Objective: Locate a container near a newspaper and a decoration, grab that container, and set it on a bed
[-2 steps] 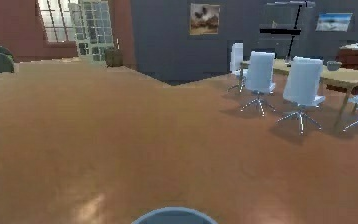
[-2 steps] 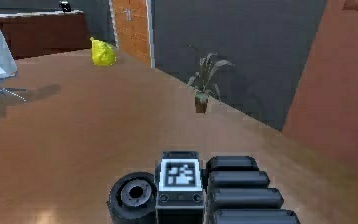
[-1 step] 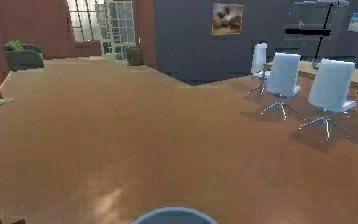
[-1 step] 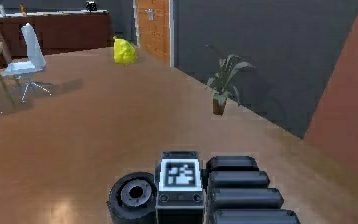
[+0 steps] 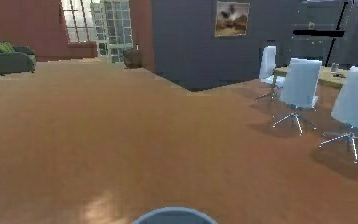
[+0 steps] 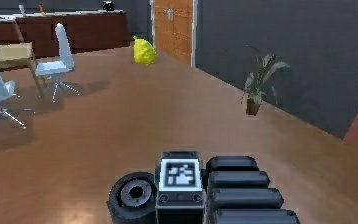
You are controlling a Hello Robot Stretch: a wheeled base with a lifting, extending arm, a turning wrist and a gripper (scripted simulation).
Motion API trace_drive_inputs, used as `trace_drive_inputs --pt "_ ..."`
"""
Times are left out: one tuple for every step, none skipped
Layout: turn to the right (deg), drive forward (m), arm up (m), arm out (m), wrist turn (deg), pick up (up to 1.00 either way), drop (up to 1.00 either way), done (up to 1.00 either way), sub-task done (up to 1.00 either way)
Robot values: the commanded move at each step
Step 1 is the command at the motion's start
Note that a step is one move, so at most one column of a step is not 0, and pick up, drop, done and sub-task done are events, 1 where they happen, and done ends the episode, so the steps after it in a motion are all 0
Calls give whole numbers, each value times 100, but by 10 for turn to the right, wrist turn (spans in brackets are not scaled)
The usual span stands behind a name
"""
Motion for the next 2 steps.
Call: trace_drive_inputs --pt "-210 0 0 0 0 0 0 0 0" --pt "0 100 0 0 0 0 0 0 0"
